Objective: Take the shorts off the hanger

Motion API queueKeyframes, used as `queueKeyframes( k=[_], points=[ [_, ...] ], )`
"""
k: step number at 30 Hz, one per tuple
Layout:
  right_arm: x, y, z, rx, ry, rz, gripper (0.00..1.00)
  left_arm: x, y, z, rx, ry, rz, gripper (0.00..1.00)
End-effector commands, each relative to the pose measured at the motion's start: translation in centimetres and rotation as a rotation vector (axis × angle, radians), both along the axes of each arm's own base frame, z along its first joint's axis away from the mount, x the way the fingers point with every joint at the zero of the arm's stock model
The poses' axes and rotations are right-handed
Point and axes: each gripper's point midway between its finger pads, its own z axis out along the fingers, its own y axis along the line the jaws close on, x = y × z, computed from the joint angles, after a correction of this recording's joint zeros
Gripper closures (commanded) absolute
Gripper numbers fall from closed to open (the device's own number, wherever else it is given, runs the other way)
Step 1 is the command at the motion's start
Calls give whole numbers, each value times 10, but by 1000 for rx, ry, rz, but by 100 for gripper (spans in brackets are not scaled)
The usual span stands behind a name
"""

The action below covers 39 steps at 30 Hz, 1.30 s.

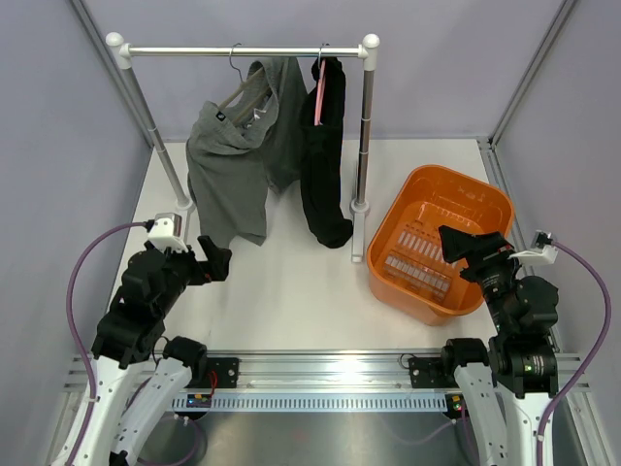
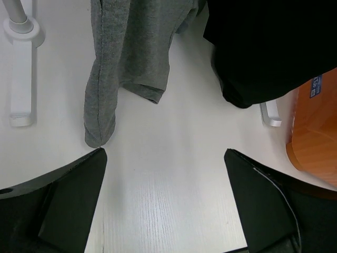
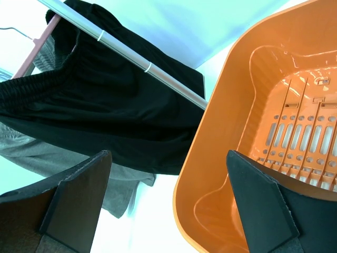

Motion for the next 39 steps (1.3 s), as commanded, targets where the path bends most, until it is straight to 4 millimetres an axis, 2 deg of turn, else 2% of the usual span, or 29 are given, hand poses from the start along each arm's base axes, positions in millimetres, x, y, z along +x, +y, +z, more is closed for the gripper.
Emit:
queueKeyframes(
  k=[1,8,13,16,17,19,20,22,23,24,25,26,27,29,30,31,32,33,35,36,37,38,39],
  points=[
    [-3,-7,9,-4,-41,-37,1,5,-4,18,-35,-65,-10,1],
    [-2,-6,7,-19,-34,-28,1,10,8,13,-24,-36,77,1],
    [-3,-7,9,-44,-39,-34,1,9,3,26,-21,-83,30,1],
    [-4,-8,13,-63,-52,-36,1,11,-4,57,-31,-135,-12,1],
    [-4,-8,16,-64,-56,-36,1,8,-10,82,-58,-184,-45,1],
    [-3,-7,17,-72,-56,-28,1,6,-20,112,-93,-251,-105,1],
    [-2,-7,18,-72,-56,-25,1,5,-22,135,-110,-295,-117,1],
    [0,-4,19,-78,-54,-11,1,4,-26,161,-127,-343,-140,1],
    [1,-4,22,-81,-59,-7,0,11,-29,167,-122,-340,-146,1],
    [3,-3,23,-83,-58,-2,1,8,-29,191,-119,-391,-155,1],
    [4,-1,25,-86,-60,7,1,10,-30,203,-112,-413,-164,1],
    [7,-1,25,-86,-53,12,1,22,-33,205,-86,-404,-168,1],
    [8,0,28,-86,-58,15,1,22,-32,227,-85,-449,-168,1],
    [11,3,30,-83,-61,33,0,33,-33,242,-71,-465,-159,1],
    [14,5,31,-80,-59,41,1,47,-38,241,-60,-445,-160,1],
    [15,7,31,-80,-60,55,1,48,-40,261,-69,-496,-169,1],
    [17,8,32,-80,-60,58,1,52,-41,268,-66,-519,-171,1],
    [20,8,33,-83,-58,59,1,64,-43,269,-42,-526,-168,1],
    [22,8,38,-94,-65,64,1,74,-39,294,-20,-608,-137,1],
    [26,9,37,-98,-51,66,0,80,-37,300,20,-629,-128,1],
    [27,9,39,-104,-50,69,1,98,-40,298,45,-620,-121,1],
    [27,9,43,-108,-54,72,0,102,-42,311,58,-646,-124,2],
    [31,10,42,-111,-37,76,1,109,-44,312,92,-652,-136,2]
  ],
)
